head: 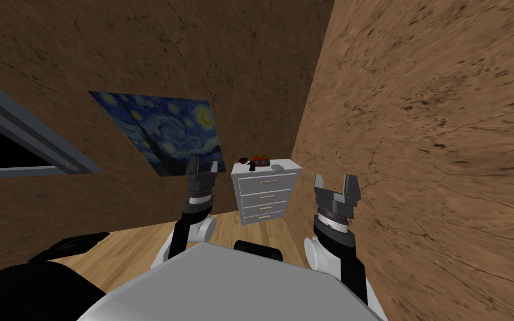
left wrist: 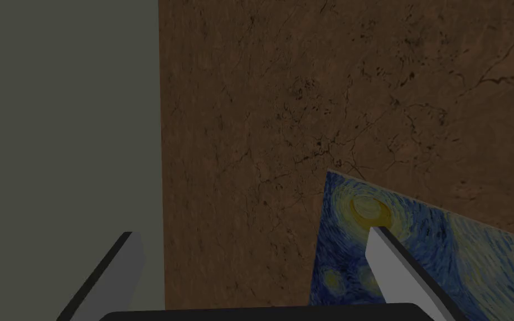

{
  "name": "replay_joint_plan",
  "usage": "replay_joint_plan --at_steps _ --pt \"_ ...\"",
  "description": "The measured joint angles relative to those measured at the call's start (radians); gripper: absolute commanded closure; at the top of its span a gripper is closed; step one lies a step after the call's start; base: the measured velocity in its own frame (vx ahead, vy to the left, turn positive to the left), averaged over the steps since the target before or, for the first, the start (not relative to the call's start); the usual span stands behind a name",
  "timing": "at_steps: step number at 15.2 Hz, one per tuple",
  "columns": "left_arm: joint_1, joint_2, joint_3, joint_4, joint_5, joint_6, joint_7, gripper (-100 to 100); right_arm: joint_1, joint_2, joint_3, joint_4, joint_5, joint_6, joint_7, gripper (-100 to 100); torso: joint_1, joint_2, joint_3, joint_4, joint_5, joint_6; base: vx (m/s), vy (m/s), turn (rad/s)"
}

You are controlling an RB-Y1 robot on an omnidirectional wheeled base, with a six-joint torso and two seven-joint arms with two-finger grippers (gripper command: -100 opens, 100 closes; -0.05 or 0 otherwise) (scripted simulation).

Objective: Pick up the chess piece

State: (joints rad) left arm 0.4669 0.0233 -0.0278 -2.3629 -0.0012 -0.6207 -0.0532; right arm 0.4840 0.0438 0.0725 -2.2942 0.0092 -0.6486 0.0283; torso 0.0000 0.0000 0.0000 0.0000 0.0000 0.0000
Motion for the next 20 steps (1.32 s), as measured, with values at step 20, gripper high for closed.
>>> replay_joint_plan --at_steps 20 --pt "-0.063 0.241 0.02 0.019 -0.075 0.292 0.037 -100 0.0 0.0 0.0 0.0 0.0 0.0 0.0 0 -0.001 -0.002 -0.001 0.0 0.0 0.0 0.017 0.0 -0.004"
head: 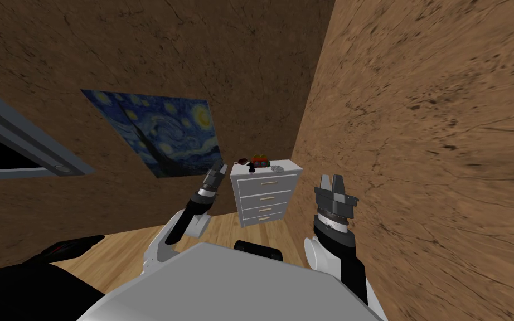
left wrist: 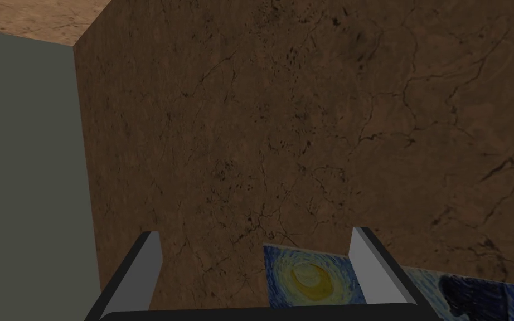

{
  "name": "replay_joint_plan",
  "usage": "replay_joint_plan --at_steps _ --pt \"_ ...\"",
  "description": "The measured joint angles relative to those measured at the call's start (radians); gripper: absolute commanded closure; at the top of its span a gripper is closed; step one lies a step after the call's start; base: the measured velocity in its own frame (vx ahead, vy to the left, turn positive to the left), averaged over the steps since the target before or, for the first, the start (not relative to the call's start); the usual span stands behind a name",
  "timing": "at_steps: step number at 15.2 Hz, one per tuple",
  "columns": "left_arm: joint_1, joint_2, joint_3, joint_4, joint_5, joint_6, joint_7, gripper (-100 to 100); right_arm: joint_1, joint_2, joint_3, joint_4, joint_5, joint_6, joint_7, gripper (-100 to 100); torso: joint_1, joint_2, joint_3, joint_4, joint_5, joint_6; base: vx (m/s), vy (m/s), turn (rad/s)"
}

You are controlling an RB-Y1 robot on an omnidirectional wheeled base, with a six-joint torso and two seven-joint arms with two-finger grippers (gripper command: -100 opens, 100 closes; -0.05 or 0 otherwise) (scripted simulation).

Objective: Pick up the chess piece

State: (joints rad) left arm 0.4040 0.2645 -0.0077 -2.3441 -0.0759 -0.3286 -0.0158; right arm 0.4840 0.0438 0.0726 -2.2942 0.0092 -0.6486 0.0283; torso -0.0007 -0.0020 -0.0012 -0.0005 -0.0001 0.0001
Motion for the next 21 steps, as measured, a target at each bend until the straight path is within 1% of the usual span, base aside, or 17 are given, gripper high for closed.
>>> replay_joint_plan --at_steps 2,8,10,14,15,17,19,21 --pt "-0.007 0.008 -0.003 0.004 -0.01 0.033 0.0 -100 0.0 0.0 0.0 0.0 0.0 0.0 0.0 0 -0.001 0.0 0.0 0.0 0.0 0.0 0.022 -0.019 -0.018" --pt "-0.028 0.037 0.002 0.011 -0.028 0.129 0.003 -100 0.0 0.0 0.0 0.0 0.0 0.0 0.0 0 -0.001 -0.001 0.0 0.0 0.0 0.0 0.029 -0.022 -0.027" --pt "-0.044 0.051 0.008 0.017 -0.033 0.171 0.005 -100 0.0 0.0 0.0 0.0 0.0 0.0 0.0 0 -0.002 -0.001 -0.001 0.0 0.0 0.0 0.051 -0.042 -0.054" --pt "-0.059 0.062 0.006 0.024 -0.044 0.244 -0.001 -100 0.0 0.0 0.0 0.0 0.0 0.0 0.0 0 -0.003 -0.002 -0.001 0.0 -0.001 0.0 0.057 -0.043 -0.045" --pt "-0.063 0.071 0.011 0.026 -0.044 0.267 0.0 -100 0.0 0.0 0.0 0.0 0.0 0.0 0.0 0 -0.003 -0.003 -0.002 -0.001 -0.001 0.0 0.063 -0.044 -0.065" --pt "-0.064 0.072 0.011 0.033 -0.049 0.297 -0.004 -100 0.0 0.0 0.0 0.0 0.0 0.0 0.0 0 -0.003 -0.003 -0.002 -0.001 -0.001 0.0 0.051 -0.039 -0.047" --pt "-0.075 0.076 0.011 0.041 -0.051 0.328 -0.009 -100 0.0 0.0 0.0 0.0 0.0 0.0 0.0 0 -0.003 -0.002 -0.001 -0.001 -0.001 0.0 0.059 -0.045 -0.061" --pt "-0.084 0.081 0.012 0.047 -0.053 0.376 -0.014 -100 0.0 0.0 0.0 0.0 0.0 0.0 0.0 0 -0.004 -0.004 -0.002 -0.001 -0.001 0.0 0.086 -0.063 -0.074"
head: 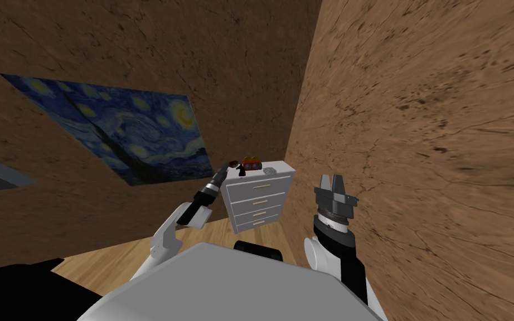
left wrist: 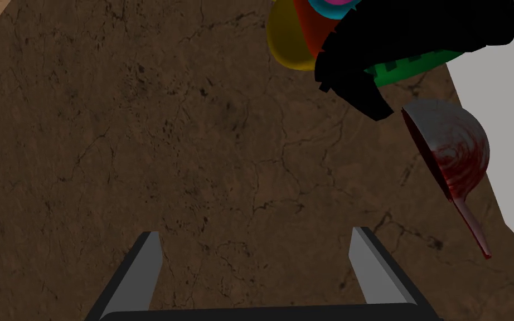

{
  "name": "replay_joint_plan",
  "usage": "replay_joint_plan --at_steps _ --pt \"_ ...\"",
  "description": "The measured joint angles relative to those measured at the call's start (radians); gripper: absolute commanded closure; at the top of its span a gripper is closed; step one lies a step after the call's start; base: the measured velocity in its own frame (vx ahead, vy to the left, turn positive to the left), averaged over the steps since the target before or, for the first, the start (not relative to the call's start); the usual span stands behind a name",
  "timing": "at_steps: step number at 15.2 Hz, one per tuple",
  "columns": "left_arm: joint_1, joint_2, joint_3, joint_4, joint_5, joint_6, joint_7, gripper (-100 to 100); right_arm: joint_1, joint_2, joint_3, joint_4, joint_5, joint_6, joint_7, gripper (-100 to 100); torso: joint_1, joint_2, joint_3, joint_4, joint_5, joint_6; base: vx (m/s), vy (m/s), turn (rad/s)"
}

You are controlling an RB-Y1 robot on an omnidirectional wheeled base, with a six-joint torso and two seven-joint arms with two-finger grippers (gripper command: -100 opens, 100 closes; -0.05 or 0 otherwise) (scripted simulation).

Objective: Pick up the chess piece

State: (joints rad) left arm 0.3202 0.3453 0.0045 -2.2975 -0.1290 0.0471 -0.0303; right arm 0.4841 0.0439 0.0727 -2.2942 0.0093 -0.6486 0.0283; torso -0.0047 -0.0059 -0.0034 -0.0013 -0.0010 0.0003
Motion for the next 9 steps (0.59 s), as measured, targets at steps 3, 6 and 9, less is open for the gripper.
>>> replay_joint_plan --at_steps 3,6,9 --pt "-0.015 0.003 0.002 0.023 -0.002 0.046 -0.008 -100 0.0 0.0 0.0 0.0 0.0 0.0 0.0 0 0.0 0.0 0.0 0.0 0.0 0.0 0.064 -0.052 -0.058" --pt "-0.024 0.01 0.004 0.037 -0.002 0.105 -0.017 -100 0.0 0.0 0.0 0.0 0.0 0.0 0.0 0 0.0 0.001 0.0 0.0 0.0 0.0 0.059 -0.065 -0.064" --pt "-0.03 0.016 0.006 0.047 -0.002 0.153 -0.023 -100 0.0 0.0 0.0 0.0 0.0 0.0 0.0 0 0.0 0.003 0.001 0.0 0.0 0.0 0.036 -0.056 -0.055"
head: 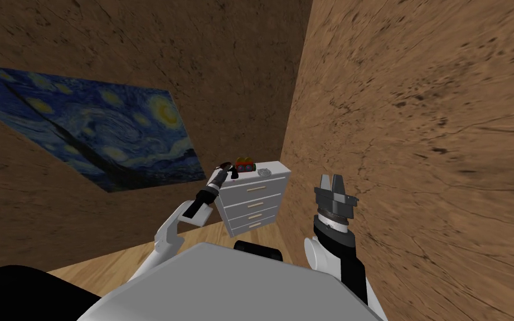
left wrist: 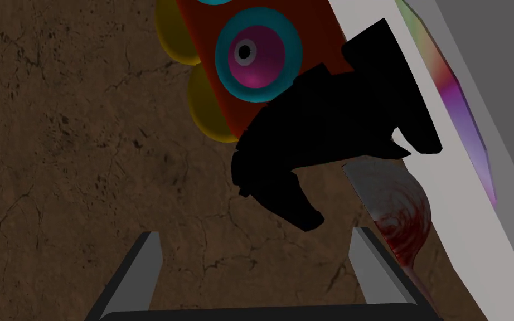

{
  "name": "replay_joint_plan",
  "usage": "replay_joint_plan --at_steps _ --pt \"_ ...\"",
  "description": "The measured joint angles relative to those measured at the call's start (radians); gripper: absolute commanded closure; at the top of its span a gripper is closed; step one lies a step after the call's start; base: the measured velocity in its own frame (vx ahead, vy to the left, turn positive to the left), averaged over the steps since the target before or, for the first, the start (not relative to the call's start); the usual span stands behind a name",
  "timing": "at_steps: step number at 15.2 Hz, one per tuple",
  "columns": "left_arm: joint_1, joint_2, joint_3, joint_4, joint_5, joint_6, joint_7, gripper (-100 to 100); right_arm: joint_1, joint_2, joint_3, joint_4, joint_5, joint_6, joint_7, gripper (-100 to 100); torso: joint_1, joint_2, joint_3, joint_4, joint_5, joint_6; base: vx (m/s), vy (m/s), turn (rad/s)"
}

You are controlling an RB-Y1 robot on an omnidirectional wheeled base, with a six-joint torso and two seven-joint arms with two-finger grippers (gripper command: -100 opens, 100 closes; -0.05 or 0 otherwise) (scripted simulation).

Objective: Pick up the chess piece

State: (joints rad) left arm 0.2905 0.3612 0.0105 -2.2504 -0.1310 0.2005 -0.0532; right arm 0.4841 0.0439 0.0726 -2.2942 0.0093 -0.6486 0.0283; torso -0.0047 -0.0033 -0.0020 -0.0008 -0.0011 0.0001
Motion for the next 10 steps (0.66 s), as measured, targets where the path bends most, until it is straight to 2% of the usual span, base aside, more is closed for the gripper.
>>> replay_joint_plan --at_steps 4,5,10 --pt "-0.008 0.007 0.003 -0.004 0.002 0.043 -0.003 -100 0.0 0.0 0.0 0.0 0.0 0.0 0.0 0 0.002 0.0 0.0 0.0 0.0 0.0 0.048 -0.028 -0.022" --pt "-0.008 0.008 0.004 -0.008 0.003 0.047 -0.002 100 0.0 0.0 0.0 0.0 0.0 0.0 0.0 0 0.003 -0.001 0.0 0.0 0.001 0.0 0.022 -0.001 0.001" --pt "-0.009 0.008 0.003 -0.008 0.003 0.046 -0.001 100 0.0 0.0 0.0 0.0 0.0 0.0 0.0 0 0.003 0.002 0.001 0.0 0.0 0.0 0.003 0.0 0.002"
